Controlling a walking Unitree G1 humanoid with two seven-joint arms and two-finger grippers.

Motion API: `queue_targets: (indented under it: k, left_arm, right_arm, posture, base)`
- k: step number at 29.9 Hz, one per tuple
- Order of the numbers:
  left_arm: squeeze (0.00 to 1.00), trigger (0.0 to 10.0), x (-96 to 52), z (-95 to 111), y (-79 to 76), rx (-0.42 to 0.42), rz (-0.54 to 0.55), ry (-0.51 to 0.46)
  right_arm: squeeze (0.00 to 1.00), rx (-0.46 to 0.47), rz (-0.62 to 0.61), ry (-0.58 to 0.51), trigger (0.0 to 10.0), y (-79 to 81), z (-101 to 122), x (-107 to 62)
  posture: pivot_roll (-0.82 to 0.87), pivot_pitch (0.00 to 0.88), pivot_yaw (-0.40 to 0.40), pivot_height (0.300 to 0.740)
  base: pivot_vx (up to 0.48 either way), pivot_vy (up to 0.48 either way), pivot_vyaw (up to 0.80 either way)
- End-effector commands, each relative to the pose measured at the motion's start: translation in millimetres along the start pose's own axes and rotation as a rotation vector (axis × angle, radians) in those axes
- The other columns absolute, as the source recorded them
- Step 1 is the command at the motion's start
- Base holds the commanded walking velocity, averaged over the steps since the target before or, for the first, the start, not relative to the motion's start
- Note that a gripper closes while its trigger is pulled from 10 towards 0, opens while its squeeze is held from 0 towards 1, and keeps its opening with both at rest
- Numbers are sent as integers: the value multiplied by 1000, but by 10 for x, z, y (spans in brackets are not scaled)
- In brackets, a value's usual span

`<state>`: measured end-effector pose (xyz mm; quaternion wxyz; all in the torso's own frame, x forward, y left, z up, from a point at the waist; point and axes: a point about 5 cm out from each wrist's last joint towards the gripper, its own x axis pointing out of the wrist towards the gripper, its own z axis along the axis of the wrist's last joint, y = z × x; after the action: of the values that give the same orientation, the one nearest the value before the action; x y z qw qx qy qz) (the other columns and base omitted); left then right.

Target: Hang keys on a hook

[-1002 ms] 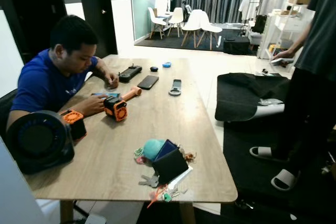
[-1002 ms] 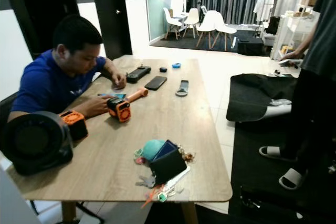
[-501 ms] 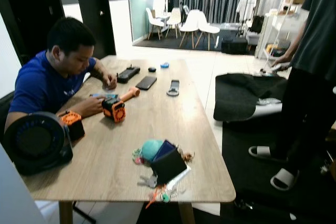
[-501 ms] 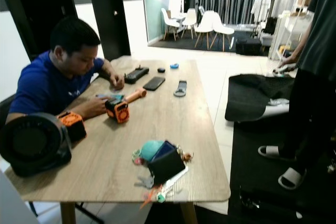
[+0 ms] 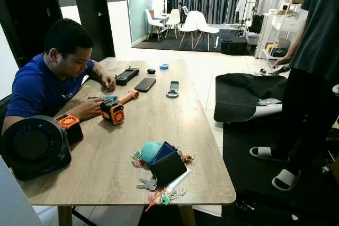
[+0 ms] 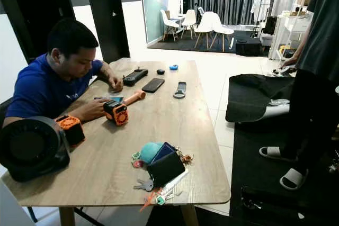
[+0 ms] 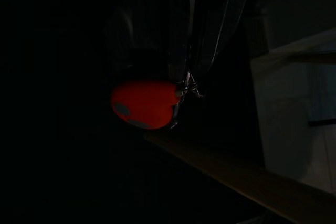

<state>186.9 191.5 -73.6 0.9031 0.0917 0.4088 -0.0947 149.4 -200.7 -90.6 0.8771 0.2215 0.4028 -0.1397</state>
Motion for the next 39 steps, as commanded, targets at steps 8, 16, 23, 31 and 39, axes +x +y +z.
queue_targets:
  k: [8, 16, 23, 31, 39]
  left_arm:
    - [0, 10000, -9, -63, -9, -44, 10, 1]
    - [0, 10000, -21, -101, -3, -41, -8, 4]
    - [0, 10000, -2, -34, -2, -51, -7, -19]
    - [0, 10000, 13, 24, 6, -55, -9, -40]
    - [0, 10000, 28, 95, 13, -59, -13, -63]
  right_arm:
    - [0, -42, 27, 13, 10000, 41, -57, 1]
    - [0, -49, 32, 22, 10000, 46, -86, -2]
    - [0, -51, 37, 29, 10000, 50, -97, -2]
    - [0, -55, 39, 32, 10000, 54, -104, -2]
    - [0, -60, 39, 36, 10000, 51, -114, -4]
  posture:
    - [52, 23, 28, 740]
    - [48, 19, 28, 740]
    - [51, 18, 26, 740]
    - [51, 20, 27, 740]
    - [52, 20, 27, 740]
  base:
    - [0, 0, 0]
    - [0, 0, 0]
    - [-35, 0, 0]
    - [-301, 0, 0]
    - [-372, 0, 0]
